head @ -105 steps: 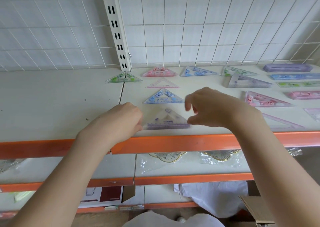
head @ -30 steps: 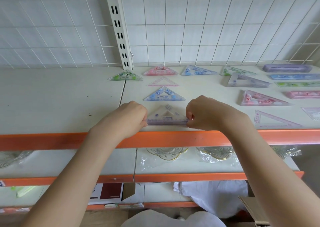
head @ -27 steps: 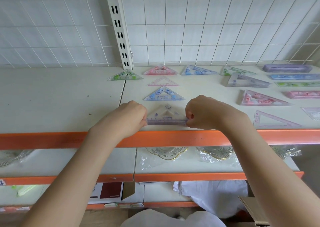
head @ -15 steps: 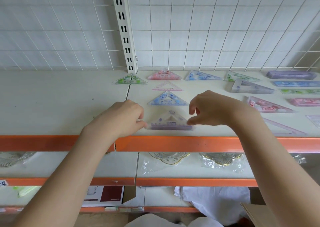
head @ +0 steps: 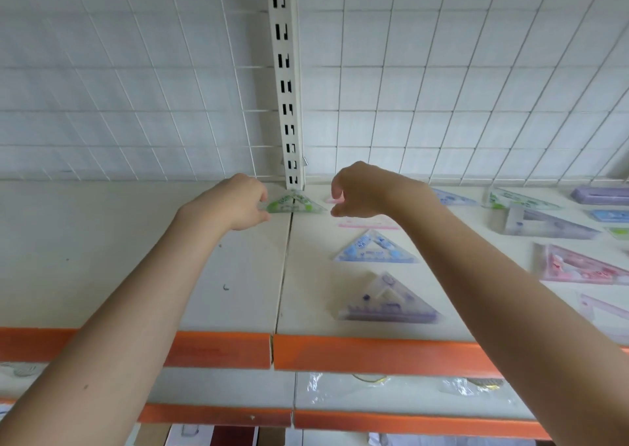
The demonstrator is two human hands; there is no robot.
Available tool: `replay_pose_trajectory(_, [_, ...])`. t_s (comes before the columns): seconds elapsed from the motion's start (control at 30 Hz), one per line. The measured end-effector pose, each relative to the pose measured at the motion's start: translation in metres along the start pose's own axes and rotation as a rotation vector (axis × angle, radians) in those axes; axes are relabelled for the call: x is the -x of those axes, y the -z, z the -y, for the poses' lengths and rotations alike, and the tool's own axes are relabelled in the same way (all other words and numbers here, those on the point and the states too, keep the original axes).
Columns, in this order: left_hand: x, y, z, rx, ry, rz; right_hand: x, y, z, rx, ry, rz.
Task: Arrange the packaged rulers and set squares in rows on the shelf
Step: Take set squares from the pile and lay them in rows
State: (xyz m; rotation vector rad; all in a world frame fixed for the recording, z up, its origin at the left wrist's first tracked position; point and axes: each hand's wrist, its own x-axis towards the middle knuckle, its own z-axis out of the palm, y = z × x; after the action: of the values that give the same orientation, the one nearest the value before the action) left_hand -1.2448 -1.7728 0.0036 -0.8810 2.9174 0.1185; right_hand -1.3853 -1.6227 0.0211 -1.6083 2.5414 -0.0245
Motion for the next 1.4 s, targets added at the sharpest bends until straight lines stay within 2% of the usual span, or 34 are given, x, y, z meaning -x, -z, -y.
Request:
replay_pose_trajectory(0.27, [-0.039, -0.012, 0.023, 0.025, -0.004, 0.053, -0.052, -0.007, 0.015, 0.044, -0.002, 0.08])
replay_pose_trajectory(0.7, [-0.055, -0.016, 0.031, -0.092, -0.066, 0.114, -0.069, -0.02, 0.022, 0.184, -0.048, 0.173])
replay_pose_trajectory(1.4, [-0.058, -0.031, 0.041, 0.006, -0.149, 0.029, -0.074, -0.034, 0.007, 0.25, -0.079, 0.115])
